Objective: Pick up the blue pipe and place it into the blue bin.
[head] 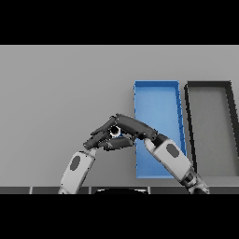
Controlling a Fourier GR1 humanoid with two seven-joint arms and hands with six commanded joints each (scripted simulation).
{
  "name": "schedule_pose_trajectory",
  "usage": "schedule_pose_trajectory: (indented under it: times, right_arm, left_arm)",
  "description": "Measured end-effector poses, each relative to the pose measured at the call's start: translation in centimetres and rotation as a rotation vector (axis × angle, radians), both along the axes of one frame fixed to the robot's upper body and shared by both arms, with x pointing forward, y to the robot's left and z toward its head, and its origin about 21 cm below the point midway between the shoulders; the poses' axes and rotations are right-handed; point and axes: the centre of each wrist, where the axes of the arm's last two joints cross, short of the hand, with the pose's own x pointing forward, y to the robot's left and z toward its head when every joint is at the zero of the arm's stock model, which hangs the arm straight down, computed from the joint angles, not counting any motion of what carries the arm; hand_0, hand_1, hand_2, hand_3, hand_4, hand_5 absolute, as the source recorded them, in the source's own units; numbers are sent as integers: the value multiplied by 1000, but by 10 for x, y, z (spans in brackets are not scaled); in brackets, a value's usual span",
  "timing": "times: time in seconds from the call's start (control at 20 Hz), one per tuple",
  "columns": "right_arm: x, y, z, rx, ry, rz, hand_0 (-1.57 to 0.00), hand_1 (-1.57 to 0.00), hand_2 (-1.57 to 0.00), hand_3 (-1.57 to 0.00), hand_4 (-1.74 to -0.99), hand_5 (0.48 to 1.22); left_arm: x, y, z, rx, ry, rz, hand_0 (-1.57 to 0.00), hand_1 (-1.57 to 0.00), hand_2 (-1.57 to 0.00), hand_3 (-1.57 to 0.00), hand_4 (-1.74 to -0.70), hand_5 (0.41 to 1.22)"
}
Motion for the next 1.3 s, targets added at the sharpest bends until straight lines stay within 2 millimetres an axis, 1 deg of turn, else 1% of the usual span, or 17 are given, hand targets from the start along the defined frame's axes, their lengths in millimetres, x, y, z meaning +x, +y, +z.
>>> schedule_pose_trajectory:
  times: [0.05, 0.1, 0.15, 0.2, 0.3, 0.35, 0.45, 0.5, 0.6, 0.7, 0.75, 0.9, 0.95, 1.0, 1.1, 1.15, 1.3]
  right_arm:
    - [1, 1, 1, 5, -7, -9, -1551, -1551, -1552, -1535, -1731, 1190]
    - [-2, -1, 1, 11, -13, -6, -1555, -1555, -1556, -1542, -1733, 1196]
    - [-3, -1, -1, 17, -22, -22, -1558, -1558, -1559, -1548, -1734, 1201]
    - [-3, 1, 0, 10, -19, -27, -1561, -1561, -1561, -1553, -1736, 1205]
    - [-7, 5, 3, -11, 4, -38, -1565, -1565, -1565, -1559, -1738, 1211]
    - [-8, 4, 3, -14, 8, -43, -1566, -1566, -1566, -1562, -1738, 1213]
    - [-10, 3, 4, -38, 16, -55, -1568, -1568, -1568, -1565, -1739, 1216]
    - [-10, 2, 3, -45, 19, -65, -1568, -1568, -1569, -1566, -1740, 1217]
    - [-9, 6, 2, -62, 9, -73, -1569, -1569, -1569, -1568, -1740, 1218]
    - [-10, 10, 0, -51, 7, -72, -1570, -1570, -1570, -1569, -1740, 1219]
    - [-9, 7, 0, -40, 10, -67, -1570, -1570, -1570, -1569, -1741, 1220]
    - [-8, 7, 4, 2, 36, -62, -1571, -1571, -1571, -1570, -1741, 1220]
    - [-7, 7, 6, 37, 53, -52, -1571, -1571, -1571, -1570, -1741, 1220]
    - [-8, 5, 10, 62, 85, -32, -1571, -1571, -1571, -1570, -1741, 1221]
    - [-3, 4, 24, 95, 120, -45, -1571, -1571, -1571, -1571, -1741, 1221]
    - [-2, 1, 35, 127, 141, -39, -1571, -1571, -1571, -1571, -1741, 1221]
    - [5, -3, 71, 173, 138, -10, -1571, -1571, -1571, -1571, -1741, 1221]
  left_arm:
    - [0, 1, 1, 1, -16, 14, -1571, -1571, -1571, -1454, -1724, 1221]
    - [-1, 0, -1, -2, -55, 24, -1462, -1342, -1293, -1166, -1599, 1221]
    - [1, 1, -1, 20, -74, 40, -1169, -1073, -1034, -933, -1475, 1221]
    - [-2, 4, -1, 40, -63, 21, -935, -858, -827, -746, -1372, 1221]
    - [4, 9, -1, 59, -82, -40, -598, -549, -529, -477, -1206, 1221]
    - [6, 9, 2, 86, -76, -44, -478, -439, -423, -381, -1136, 1132]
    - [6, 9, 0, 119, -68, -36, -306, -281, -270, -244, -1047, 938]
    - [5, 10, -1, 123, -56, -23, -244, -224, -216, -195, -1017, 848]
    - [2, 11, -2, 122, -29, -11, -156, -143, -138, -124, -980, 704]
    - [3, 9, -2, 122, 3, -5, -100, -91, -88, -79, -969, 603]
    - [5, 8, -2, 132, 25, 3, -79, -73, -70, -63, -968, 567]
    - [4, 8, -7, 132, 1, 13, -40, -37, -35, -32, -938, 495]
    - [5, 14, -9, 140, 4, 23, -32, -29, -28, -25, -928, 484]
    - [3, 12, -11, 145, 3, 20, -25, -23, -22, -20, -922, 482]
    - [3, 14, -14, 163, 14, 17, -16, -14, -14, -12, -913, 470]
    - [3, 10, -10, 150, 7, 14, -12, -11, -11, -10, -909, 464]
    - [1, 12, -9, 160, 13, 17, -6, -5, -5, -5, -906, 445]
